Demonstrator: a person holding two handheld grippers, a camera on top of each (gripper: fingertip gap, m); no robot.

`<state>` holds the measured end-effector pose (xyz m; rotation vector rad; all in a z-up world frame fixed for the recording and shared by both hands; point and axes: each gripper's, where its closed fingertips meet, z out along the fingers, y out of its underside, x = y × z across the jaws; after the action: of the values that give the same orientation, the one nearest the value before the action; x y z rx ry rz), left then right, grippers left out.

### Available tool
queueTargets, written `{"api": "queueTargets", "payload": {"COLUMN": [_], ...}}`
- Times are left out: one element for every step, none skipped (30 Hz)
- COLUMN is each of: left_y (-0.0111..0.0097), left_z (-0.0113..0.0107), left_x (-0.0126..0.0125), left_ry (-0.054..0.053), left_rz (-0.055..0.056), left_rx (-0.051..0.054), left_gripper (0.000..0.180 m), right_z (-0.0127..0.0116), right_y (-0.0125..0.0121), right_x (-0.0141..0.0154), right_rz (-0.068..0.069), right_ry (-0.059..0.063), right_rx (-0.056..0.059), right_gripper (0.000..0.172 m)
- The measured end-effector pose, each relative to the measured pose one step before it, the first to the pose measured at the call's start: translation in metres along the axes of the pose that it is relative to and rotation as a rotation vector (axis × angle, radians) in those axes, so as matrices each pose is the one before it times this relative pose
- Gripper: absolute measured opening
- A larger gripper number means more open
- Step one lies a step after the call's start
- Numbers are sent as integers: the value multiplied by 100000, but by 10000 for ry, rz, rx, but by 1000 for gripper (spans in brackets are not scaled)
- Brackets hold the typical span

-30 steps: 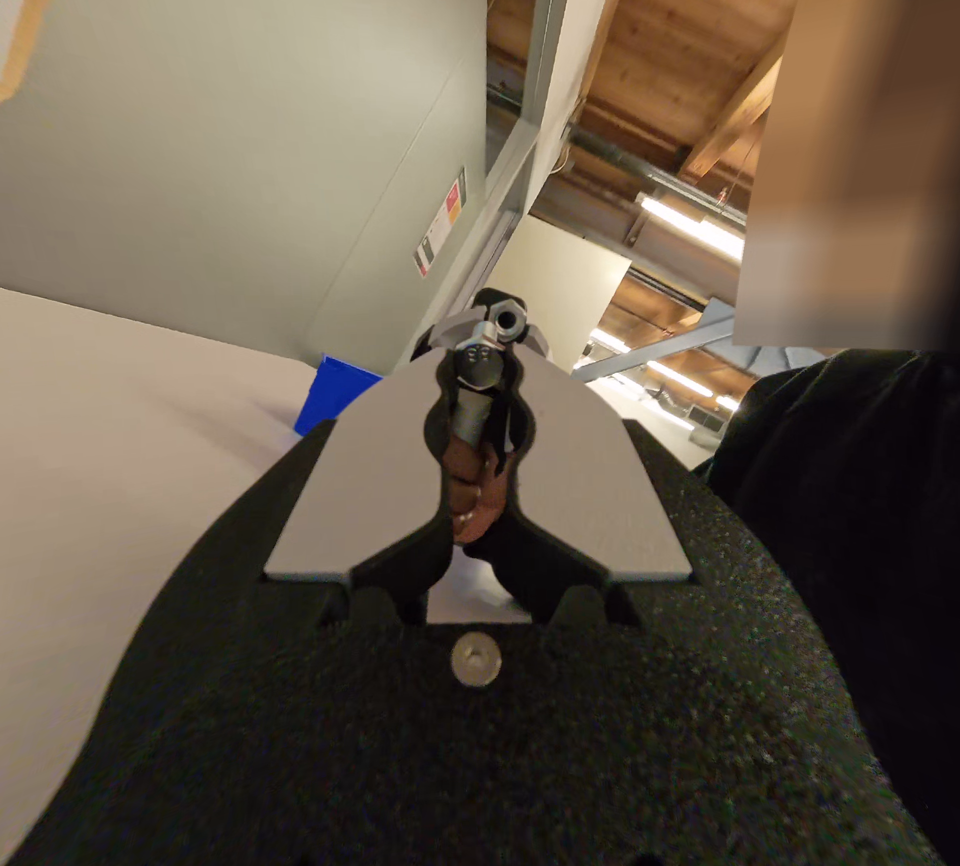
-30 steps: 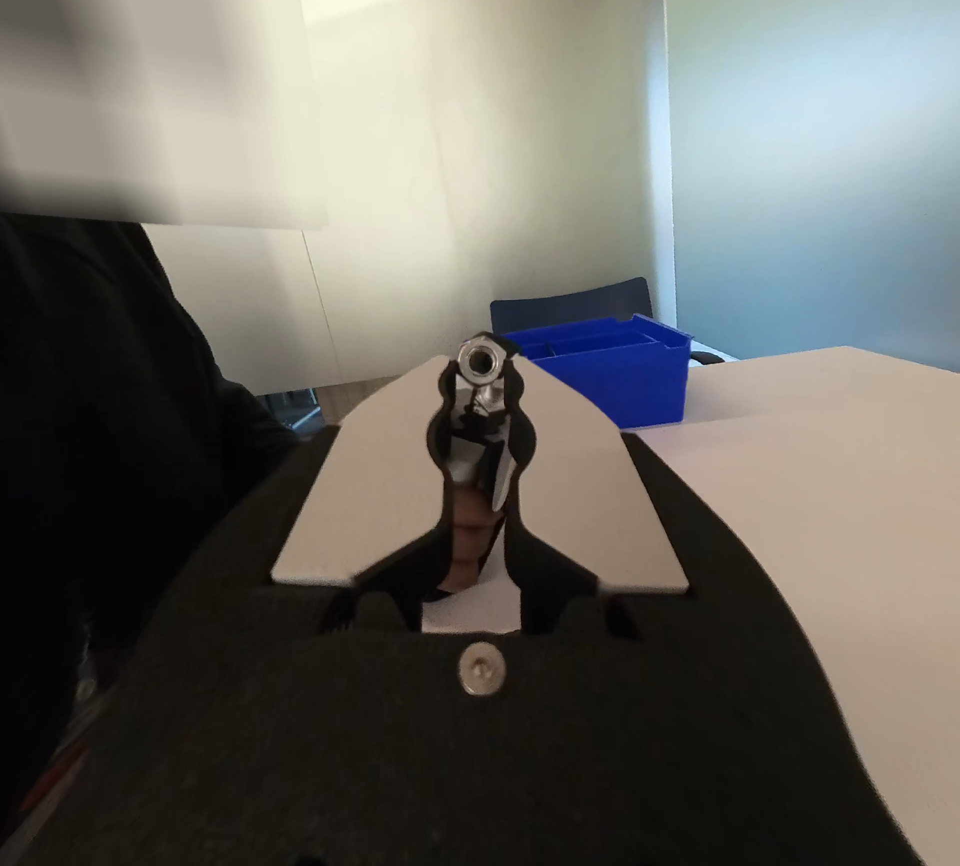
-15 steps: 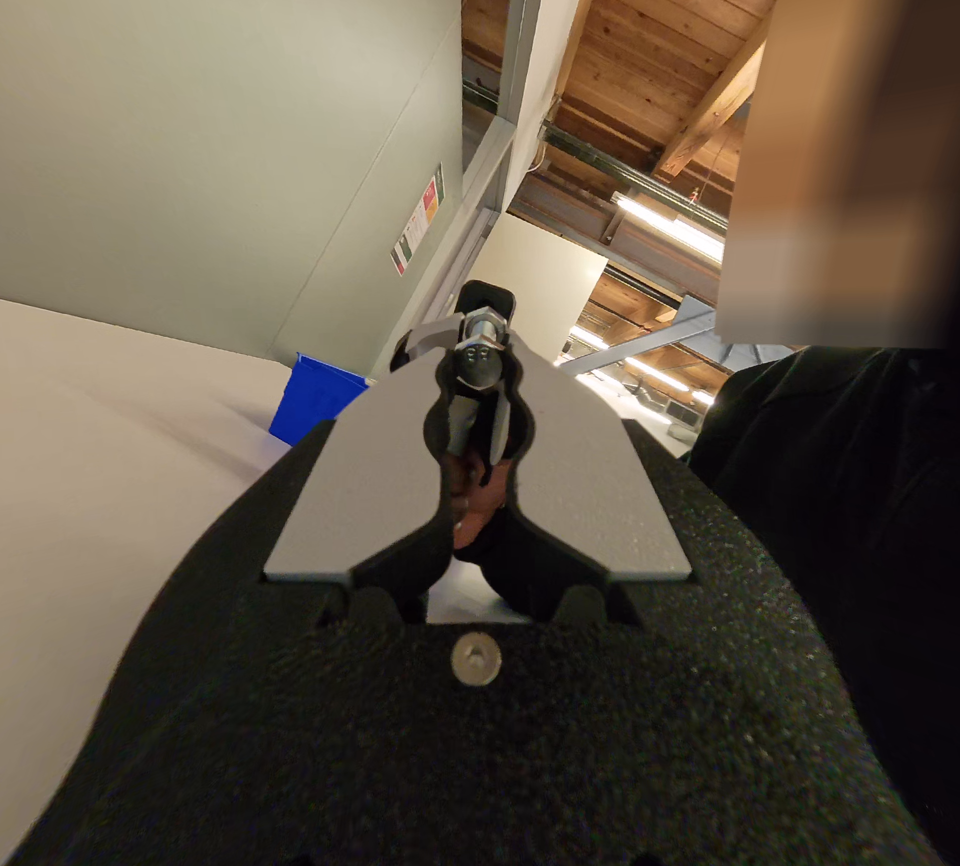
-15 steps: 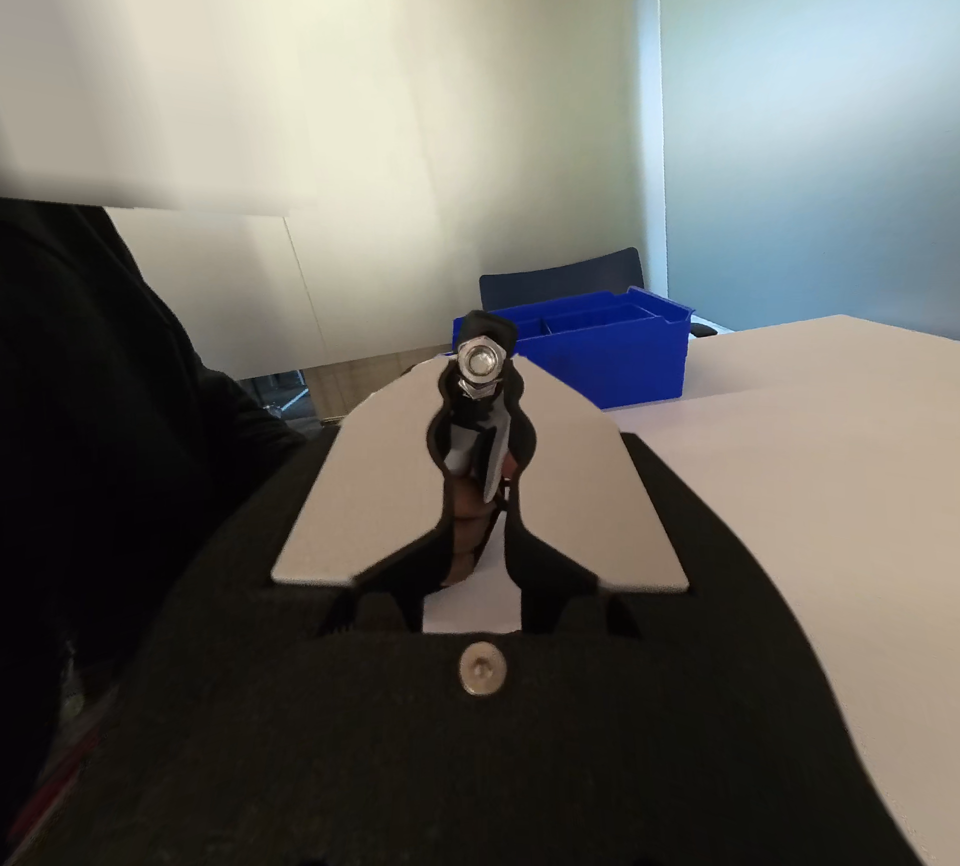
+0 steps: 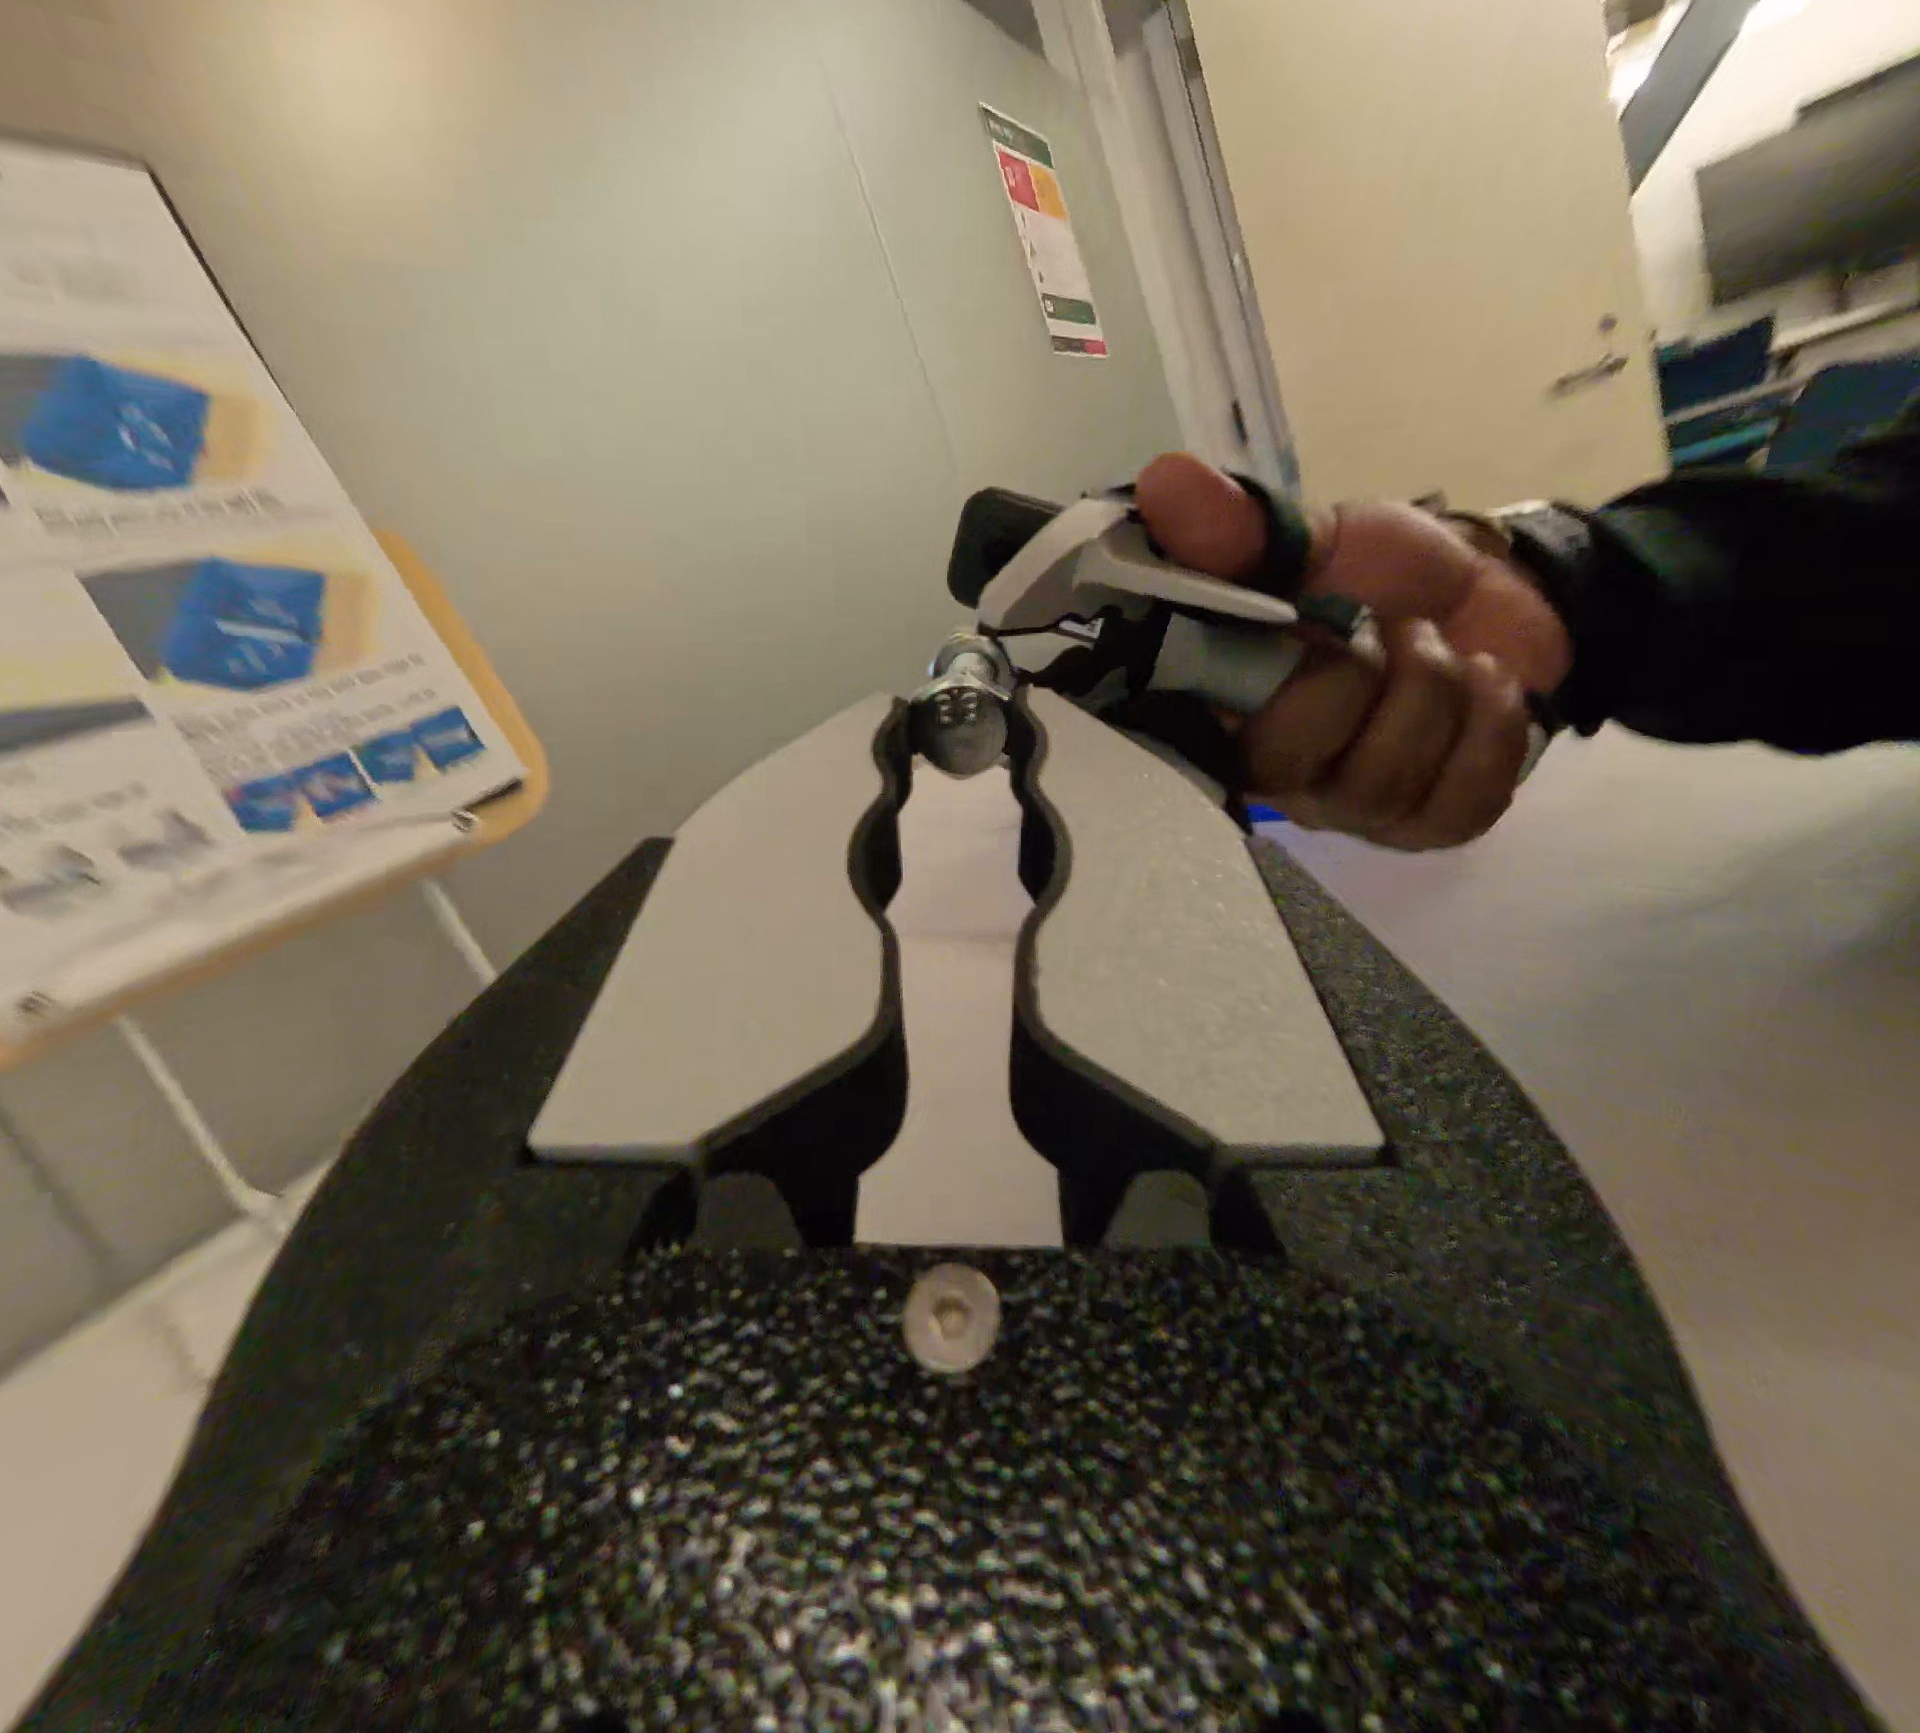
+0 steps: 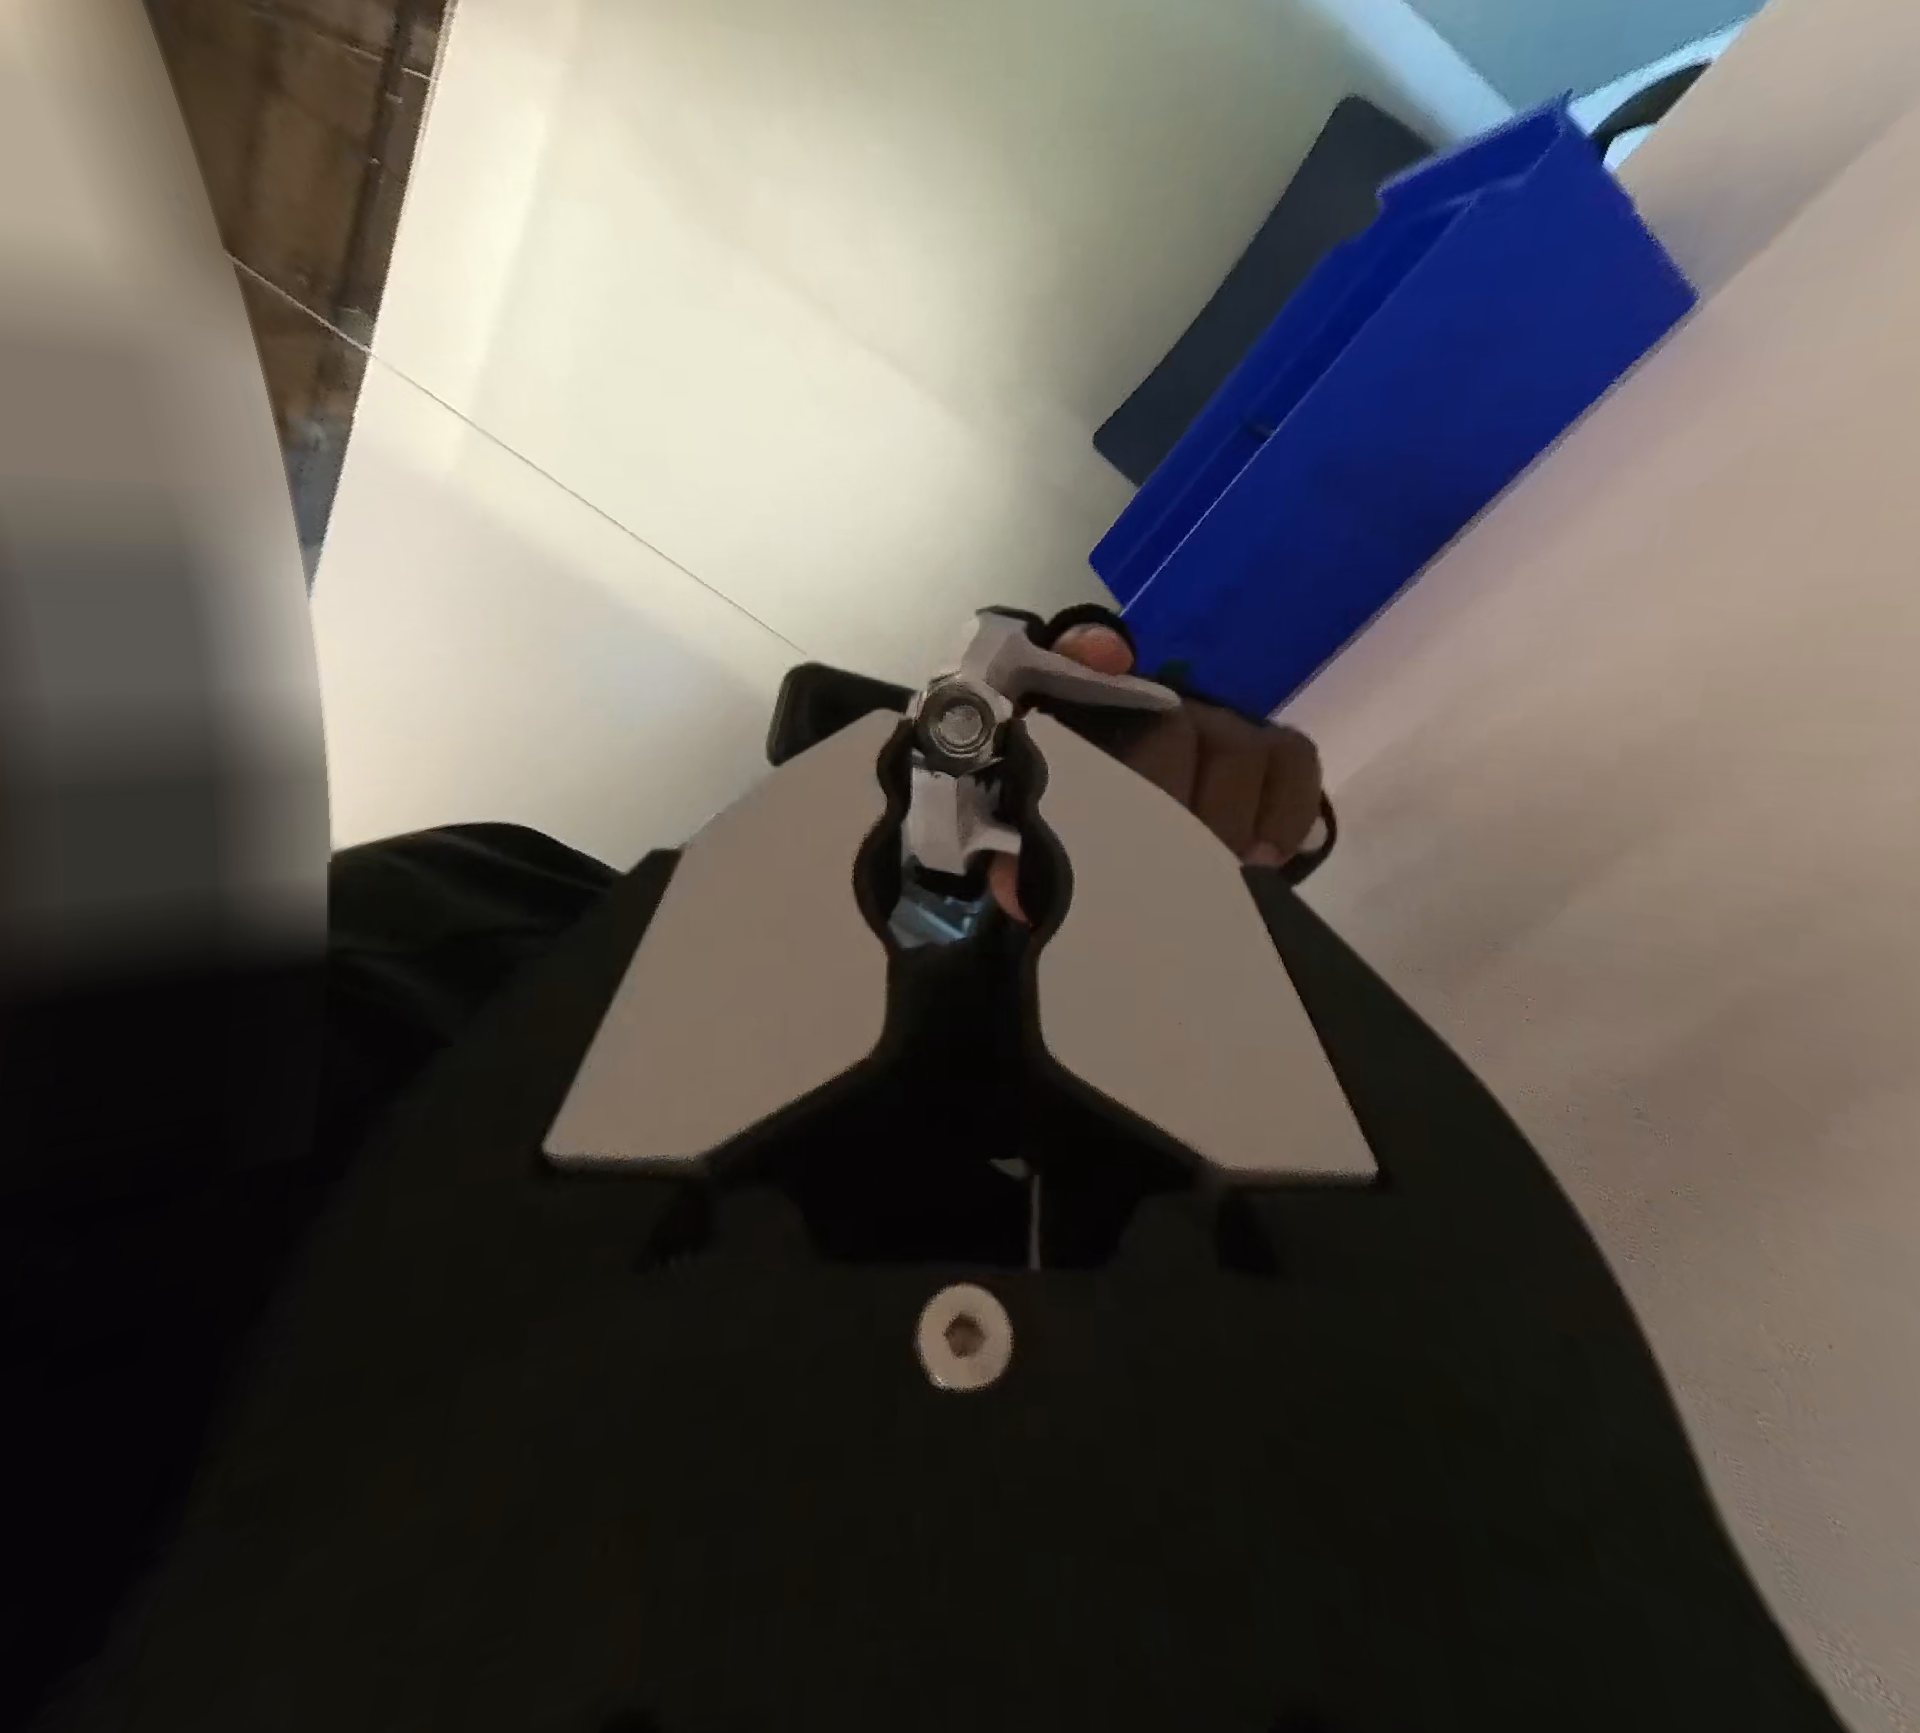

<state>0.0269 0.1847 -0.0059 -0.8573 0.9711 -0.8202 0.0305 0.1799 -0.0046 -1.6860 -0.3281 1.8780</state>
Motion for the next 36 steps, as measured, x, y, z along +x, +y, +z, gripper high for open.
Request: {"api": "queueTargets", "payload": {"left_y": [-347,-336,-321,-426,-479,-406,-309,-299,-267,-185,-159,-142,-114,-62,27,49,21,3,-35,-84,-71,-83,-151,-174,-196,-121,-85,-69,-88,-89,-7,95,131,148,117,135], "left_z": [-47,-22,44,49,50,48,30,50,-39,-22,-28,-47,-23,-76,-31,-83,-64,-86,-64,-46,-24,-24,-16,5,15,12,-23,-32,-83,-65,-61,-24,-29,-19,-49,-55], "left_x": [160,107,19,20,-24,-11,-34,-27,9,20,-7,9,-29,30,-40,43,-1,46,67,59,54,36,28,27,25,-11,-121,-138,-42,-73,-59,-34,121,-19,79,6], "left_ry": [-90,-116,-132,-106,-59,-36,-60,-63,-49,-39,-42,-25,-19,-18,-19,-5,5,-18,-24,-42,-65,-69,-66,-37,24,30,-38,-13,42,36,65,148,205,166,181,189], "left_rz": [390,237,105,-99,-290,-415,-443,-440,-382,-322,-289,-294,-299,-309,-264,-211,-78,163,361,503,532,461,273,24,-226,-385,-409,-411,-411,-399,-417,-468,-517,-529,-511,-498], "left_rx": [25,53,78,152,251,254,241,235,226,157,129,124,122,100,63,32,0,-50,-102,-116,-127,-100,-27,49,134,139,137,132,126,118,50,-18,-38,-52,-40,-50], "left_gripper": [17,17,17,17,17,17,17,17,17,17,17,17,17,17,17,17,17,17,17,17,17,17,17,17,17,17,17,17,17,17,18,18,18,17,17,17], "right_z": [15,18,26,45,75,95,117,133,126,121,122,99,105,91,76,56,54,48,17,41,34,51,51,55,70,99,55,45,-26,-78,-55,-55,-142,-172,-195,-163], "right_y": [101,19,-66,-62,-46,-106,-104,-70,-47,-32,-19,-13,11,34,48,73,114,104,73,44,16,-7,-19,-68,-127,-101,-53,-23,-1,0,70,80,109,100,135,230], "right_x": [-333,-339,-362,-419,-445,-392,-387,-280,-233,-179,-128,-153,-101,-14,34,36,22,-23,-66,-80,-69,-100,-141,-232,-309,-295,-286,-222,-129,-61,-13,132,356,447,454,384], "right_rz": [95,0,-90,-170,-185,-190,-225,-246,-245,-212,-205,-202,-181,-178,-186,-169,-86,29,128,223,285,240,120,-8,-98,-122,-172,-249,-318,-347,-456,-653,-847,-1028,-1134,-1133], "right_ry": [41,74,64,29,9,15,38,70,76,89,99,75,88,129,153,153,131,100,50,31,27,2,-20,-73,-133,-137,-139,-100,-30,-9,16,143,316,410,438,396], "right_rx": [-50,-22,1,-17,-52,-30,-11,-39,-53,-44,-50,-39,-35,-52,-68,-91,-115,-112,-71,-41,-23,-6,4,34,65,43,13,-13,-15,-19,-90,-159,-197,-224,-264,-321], "right_gripper": [17,17,17,17,17,17,17,17,17,17,17,17,17,18,18,18,17,18,18,17,18,18,18,18,20,23,29,33,35,35,36,36,35,35,34,32]}}
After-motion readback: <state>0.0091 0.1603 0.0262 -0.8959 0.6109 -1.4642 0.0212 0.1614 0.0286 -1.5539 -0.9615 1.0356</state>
